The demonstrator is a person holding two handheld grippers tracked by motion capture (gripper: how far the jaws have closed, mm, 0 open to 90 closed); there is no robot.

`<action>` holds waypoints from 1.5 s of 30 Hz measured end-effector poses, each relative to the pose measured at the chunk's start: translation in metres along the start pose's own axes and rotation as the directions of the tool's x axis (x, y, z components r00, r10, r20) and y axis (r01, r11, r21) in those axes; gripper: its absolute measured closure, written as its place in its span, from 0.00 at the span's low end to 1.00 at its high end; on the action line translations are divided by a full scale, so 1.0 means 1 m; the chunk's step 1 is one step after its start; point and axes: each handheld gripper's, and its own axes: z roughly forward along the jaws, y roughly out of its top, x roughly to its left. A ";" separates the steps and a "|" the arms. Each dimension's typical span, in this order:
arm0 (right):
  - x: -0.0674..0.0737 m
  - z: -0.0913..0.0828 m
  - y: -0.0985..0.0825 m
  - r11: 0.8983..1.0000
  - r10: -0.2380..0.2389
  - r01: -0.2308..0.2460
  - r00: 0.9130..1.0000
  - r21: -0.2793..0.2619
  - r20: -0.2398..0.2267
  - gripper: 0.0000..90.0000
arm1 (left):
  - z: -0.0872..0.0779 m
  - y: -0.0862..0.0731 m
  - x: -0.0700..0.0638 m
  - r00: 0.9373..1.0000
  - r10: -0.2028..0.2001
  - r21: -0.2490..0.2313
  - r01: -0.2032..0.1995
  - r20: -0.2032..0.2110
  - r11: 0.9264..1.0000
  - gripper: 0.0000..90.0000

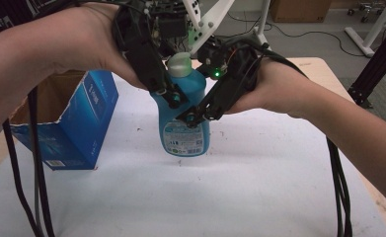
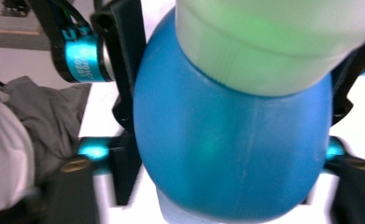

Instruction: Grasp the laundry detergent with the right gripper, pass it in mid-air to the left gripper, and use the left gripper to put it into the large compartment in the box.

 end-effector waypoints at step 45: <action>-0.023 -0.056 -0.070 0.936 0.162 -0.218 0.964 0.277 0.212 0.15 | -0.144 -0.080 -0.003 0.843 -0.468 -0.180 0.433 -0.265 0.883 0.42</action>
